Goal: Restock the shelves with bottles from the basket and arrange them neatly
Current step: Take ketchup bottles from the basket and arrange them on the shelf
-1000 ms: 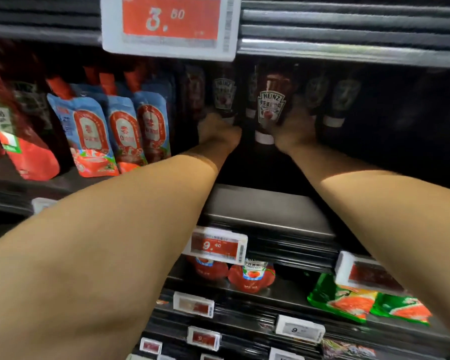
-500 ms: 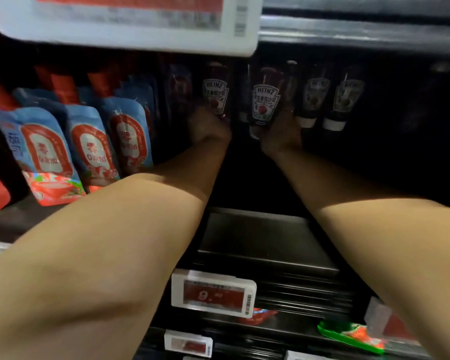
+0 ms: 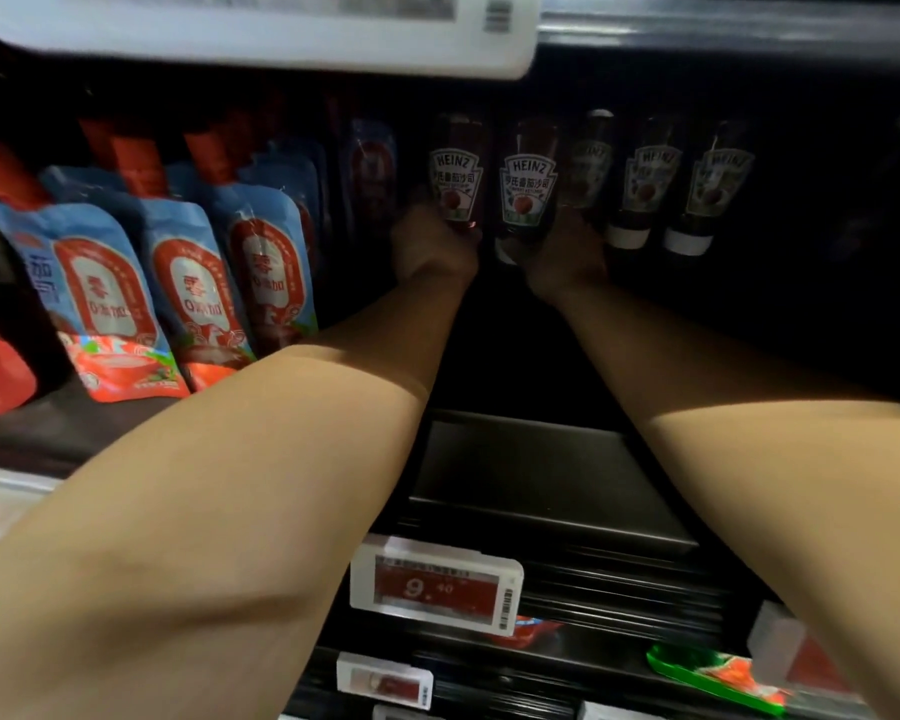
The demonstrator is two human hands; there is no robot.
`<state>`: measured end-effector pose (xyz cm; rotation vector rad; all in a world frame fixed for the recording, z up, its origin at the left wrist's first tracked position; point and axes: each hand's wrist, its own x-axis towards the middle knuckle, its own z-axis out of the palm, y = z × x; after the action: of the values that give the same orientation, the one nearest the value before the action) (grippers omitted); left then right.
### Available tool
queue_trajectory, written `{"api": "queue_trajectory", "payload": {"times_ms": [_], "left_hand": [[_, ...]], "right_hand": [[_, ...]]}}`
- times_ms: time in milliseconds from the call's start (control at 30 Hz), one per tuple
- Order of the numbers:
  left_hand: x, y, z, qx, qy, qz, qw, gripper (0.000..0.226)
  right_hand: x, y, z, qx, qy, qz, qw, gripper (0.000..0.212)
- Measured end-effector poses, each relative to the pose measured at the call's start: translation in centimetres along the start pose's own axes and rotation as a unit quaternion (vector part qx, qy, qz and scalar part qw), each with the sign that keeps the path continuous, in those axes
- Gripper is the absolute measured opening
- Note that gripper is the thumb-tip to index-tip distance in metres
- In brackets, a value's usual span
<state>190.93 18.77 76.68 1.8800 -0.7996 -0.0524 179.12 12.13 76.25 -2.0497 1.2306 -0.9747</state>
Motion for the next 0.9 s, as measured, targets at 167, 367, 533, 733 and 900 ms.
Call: {"api": "queue_trajectory", "payload": {"times_ms": [167, 367, 533, 733, 900], "left_hand": [[-0.2, 0.0, -0.4, -0.002, -0.005, 0.017, 1.0, 0.061], [-1.7, 0.0, -1.7, 0.021, -0.008, 0.023, 0.999, 0.072], [-4.4, 0.6, -3.3, 0.031, -0.039, 0.056, 0.997, 0.047], [-6.9, 0.2, -5.4, 0.038, -0.075, 0.091, 0.992, 0.03], [-7.8, -0.4, -6.4, 0.02, -0.128, 0.098, 0.987, 0.021]], "right_hand": [[-0.7, 0.1, -0.9, 0.012, 0.024, -0.003, 1.0, 0.066], [-2.6, 0.8, -3.4, 0.007, 0.132, 0.091, 0.987, 0.056], [-6.2, 0.7, -5.4, 0.046, 0.163, 0.108, 0.98, 0.045], [-11.2, 0.1, -8.4, -0.05, 0.149, 0.103, 0.982, 0.036], [-15.2, 0.1, -10.9, -0.089, 0.091, 0.123, 0.984, 0.037]]}}
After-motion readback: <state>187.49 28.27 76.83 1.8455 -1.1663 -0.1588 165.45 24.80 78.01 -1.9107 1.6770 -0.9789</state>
